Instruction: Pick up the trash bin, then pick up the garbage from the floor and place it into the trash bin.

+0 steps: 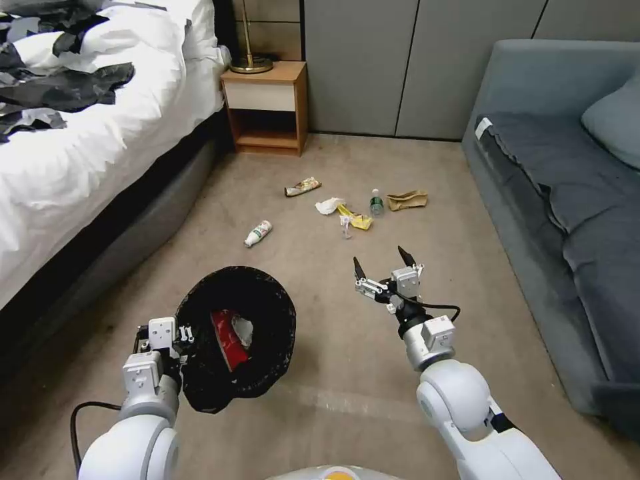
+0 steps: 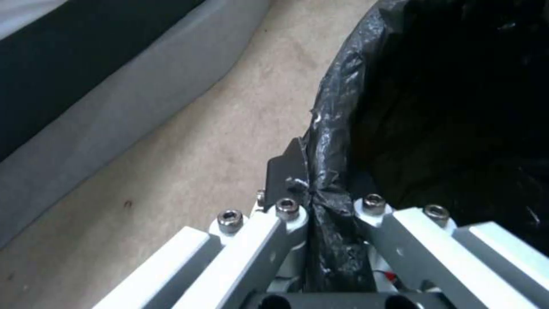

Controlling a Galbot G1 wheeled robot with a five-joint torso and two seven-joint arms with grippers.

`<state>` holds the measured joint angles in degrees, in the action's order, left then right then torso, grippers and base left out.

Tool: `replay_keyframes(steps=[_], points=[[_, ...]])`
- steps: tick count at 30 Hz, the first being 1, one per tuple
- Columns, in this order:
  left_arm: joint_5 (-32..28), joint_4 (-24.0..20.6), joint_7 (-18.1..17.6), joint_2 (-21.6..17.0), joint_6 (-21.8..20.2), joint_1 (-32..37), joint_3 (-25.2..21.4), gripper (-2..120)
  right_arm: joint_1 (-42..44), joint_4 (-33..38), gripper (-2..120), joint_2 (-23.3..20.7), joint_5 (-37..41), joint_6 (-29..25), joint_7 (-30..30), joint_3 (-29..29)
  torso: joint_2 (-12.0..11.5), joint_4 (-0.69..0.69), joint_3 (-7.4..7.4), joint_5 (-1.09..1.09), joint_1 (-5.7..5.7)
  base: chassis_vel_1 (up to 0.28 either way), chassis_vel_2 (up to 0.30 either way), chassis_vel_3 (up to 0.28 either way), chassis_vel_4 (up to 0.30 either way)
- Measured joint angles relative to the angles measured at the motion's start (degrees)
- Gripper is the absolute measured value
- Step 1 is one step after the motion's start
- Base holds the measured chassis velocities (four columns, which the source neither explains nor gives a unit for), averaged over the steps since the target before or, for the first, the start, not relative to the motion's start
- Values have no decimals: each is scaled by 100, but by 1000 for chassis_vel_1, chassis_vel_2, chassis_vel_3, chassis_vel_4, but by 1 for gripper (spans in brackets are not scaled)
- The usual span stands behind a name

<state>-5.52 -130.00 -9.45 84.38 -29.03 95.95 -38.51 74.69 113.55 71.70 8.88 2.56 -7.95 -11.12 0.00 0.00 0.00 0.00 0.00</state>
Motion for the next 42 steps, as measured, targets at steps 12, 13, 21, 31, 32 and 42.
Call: replay_keyframes(steps=[12, 13, 21, 31, 32, 42], points=[[-1, 11, 1, -2, 0, -12, -1, 1, -9, -15, 100, 6, 0, -2, 2, 0, 0, 0, 0, 0, 0, -143, 156, 146, -155], [-2, 12, 1, -1, 0, -12, -1, 1, -4, -15, 100, 7, 0, -5, 3, -2, 0, 0, 0, 1, 0, -170, 184, 169, -163], [-4, 12, 1, 1, 3, -6, -1, 1, 11, -11, 100, 9, -6, -9, 16, -14, 0, 0, 0, 0, 0, -180, 188, 172, -175], [-3, 11, -1, 3, 10, -3, -1, 1, 23, -6, 100, 14, -15, -16, 18, -23, 0, -2, 0, -2, 0, -177, 183, 166, -180], [-3, 11, -1, 2, 10, -2, -2, 1, 16, -6, 100, 14, -15, -16, 18, -23, 0, 0, 0, 4, 1, -190, 202, 185, -201], [-3, 10, -1, 0, 14, -10, -8, 1, -7, -6, 100, 14, -15, -14, 19, -12, 0, 0, 0, 2, 0, -189, 197, 190, -189]])
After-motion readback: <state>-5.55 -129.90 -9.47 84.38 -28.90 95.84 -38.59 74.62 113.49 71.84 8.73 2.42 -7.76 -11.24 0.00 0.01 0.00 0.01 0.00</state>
